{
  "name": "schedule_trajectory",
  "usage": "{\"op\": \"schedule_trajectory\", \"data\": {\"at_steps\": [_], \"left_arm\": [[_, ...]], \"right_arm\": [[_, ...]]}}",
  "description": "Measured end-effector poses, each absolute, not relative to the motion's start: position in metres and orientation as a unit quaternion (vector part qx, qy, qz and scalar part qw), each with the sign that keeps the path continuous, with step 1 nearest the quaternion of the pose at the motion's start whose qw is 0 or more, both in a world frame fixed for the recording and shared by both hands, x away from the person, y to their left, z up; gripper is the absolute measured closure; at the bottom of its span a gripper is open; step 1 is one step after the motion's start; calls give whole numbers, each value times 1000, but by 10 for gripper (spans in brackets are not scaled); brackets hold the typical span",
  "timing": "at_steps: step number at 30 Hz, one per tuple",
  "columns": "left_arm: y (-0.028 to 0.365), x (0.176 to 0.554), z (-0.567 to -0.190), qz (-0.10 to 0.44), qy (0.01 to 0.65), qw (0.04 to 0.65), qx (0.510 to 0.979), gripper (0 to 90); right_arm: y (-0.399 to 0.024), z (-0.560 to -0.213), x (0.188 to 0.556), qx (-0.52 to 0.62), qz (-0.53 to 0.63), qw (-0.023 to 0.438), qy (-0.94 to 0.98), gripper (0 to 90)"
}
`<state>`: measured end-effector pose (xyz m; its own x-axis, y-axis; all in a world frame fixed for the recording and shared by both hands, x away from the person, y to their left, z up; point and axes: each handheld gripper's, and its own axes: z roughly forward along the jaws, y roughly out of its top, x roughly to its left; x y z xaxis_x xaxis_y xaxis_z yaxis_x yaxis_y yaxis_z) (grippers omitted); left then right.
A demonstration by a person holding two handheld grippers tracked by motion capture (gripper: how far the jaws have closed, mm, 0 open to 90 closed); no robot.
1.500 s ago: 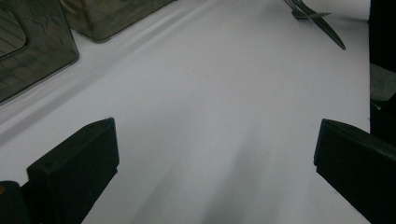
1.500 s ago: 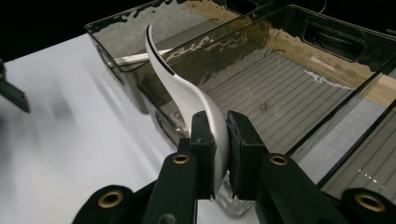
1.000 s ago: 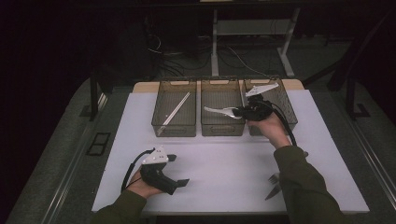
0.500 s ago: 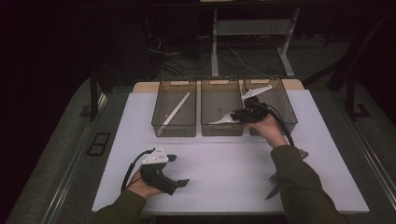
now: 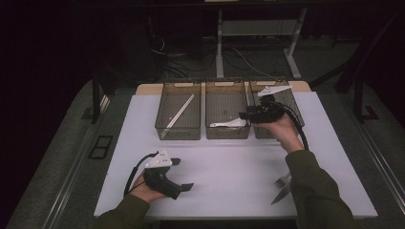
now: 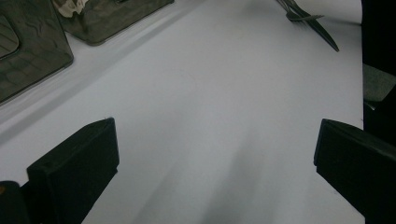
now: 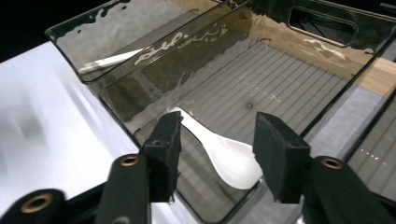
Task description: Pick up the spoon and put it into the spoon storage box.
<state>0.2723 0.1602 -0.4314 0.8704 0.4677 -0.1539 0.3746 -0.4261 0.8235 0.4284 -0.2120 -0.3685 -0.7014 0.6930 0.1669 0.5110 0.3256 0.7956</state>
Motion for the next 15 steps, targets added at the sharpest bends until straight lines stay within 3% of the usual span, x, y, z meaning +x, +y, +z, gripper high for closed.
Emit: {"op": "schedule_trajectory", "data": {"at_steps": [5,15], "left_arm": [[160,272,-431,50,249,473,843,0],[161,272,-432,51,251,471,844,0]], "right_arm": [[-220,-366,418,370,448,105,807,431],[-240,-364,382,350,464,111,806,399]]}}
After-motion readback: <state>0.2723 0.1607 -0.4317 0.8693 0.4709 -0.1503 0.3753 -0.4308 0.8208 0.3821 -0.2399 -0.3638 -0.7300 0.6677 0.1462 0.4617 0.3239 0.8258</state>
